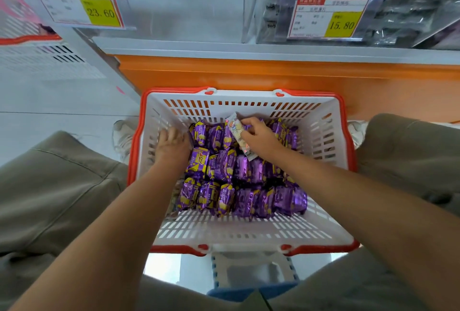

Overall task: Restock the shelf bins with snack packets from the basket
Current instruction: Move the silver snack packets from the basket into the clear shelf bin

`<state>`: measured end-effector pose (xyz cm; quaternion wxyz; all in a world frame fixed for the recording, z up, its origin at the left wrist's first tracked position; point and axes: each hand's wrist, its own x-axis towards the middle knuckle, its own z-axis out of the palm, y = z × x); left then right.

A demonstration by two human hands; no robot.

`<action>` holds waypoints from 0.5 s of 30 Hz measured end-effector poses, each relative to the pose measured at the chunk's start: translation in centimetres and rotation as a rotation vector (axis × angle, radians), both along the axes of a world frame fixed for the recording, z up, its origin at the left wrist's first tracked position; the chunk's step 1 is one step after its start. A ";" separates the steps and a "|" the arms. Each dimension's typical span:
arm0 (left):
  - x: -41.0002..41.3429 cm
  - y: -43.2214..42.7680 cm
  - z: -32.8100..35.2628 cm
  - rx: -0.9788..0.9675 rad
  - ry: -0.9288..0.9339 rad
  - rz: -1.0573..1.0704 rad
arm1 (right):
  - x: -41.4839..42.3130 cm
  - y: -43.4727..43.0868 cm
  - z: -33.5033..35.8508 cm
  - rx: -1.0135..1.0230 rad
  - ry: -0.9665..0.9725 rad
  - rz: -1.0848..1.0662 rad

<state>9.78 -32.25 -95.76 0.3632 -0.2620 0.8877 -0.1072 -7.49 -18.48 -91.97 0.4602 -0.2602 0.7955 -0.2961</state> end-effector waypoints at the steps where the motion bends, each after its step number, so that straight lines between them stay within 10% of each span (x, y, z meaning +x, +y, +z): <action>1: -0.2 0.1 0.2 -0.013 -0.011 -0.006 | 0.0 0.0 -0.1 0.001 0.002 -0.002; 15: -0.7 1.0 1.9 -0.056 0.059 -0.012 | -0.1 1.1 0.3 -0.027 -0.042 -0.019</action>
